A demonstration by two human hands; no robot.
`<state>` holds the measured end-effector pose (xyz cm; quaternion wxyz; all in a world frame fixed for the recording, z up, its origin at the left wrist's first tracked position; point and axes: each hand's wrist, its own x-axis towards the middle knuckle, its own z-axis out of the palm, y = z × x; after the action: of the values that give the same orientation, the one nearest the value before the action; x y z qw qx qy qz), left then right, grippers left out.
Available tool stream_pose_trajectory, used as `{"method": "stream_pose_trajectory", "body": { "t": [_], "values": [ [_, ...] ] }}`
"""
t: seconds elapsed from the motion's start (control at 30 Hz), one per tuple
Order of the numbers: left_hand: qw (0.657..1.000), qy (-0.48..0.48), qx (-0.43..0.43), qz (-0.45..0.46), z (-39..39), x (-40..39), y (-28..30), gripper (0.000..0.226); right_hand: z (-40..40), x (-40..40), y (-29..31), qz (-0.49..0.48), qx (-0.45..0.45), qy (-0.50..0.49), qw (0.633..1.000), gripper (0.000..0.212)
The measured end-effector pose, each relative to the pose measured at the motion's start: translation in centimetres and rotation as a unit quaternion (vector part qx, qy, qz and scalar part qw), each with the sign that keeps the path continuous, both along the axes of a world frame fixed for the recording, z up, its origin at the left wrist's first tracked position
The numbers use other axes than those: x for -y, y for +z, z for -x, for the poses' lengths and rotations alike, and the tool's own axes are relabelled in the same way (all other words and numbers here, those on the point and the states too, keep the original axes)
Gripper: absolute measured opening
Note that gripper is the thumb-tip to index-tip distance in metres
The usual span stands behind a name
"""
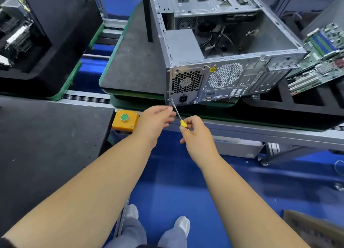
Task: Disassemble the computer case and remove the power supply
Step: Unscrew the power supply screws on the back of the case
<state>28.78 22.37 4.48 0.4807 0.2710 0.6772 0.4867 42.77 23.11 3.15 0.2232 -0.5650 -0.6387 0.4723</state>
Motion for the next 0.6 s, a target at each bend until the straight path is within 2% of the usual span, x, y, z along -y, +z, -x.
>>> {"method": "stream_pose_trajectory", "body": {
  "t": [0.2, 0.6],
  "values": [
    [0.996, 0.038, 0.078, 0.008, -0.3, -1.2, 0.0, 0.006, 0.5, 0.7, -0.2, 0.023, -0.04, -0.011, 0.999, 0.01],
    [0.994, 0.052, 0.095, 0.028, -0.1, -2.0, 0.1, 0.009, 0.8, 0.9, -0.2, 0.076, -0.101, -0.053, 0.991, 0.011]
  ]
}}
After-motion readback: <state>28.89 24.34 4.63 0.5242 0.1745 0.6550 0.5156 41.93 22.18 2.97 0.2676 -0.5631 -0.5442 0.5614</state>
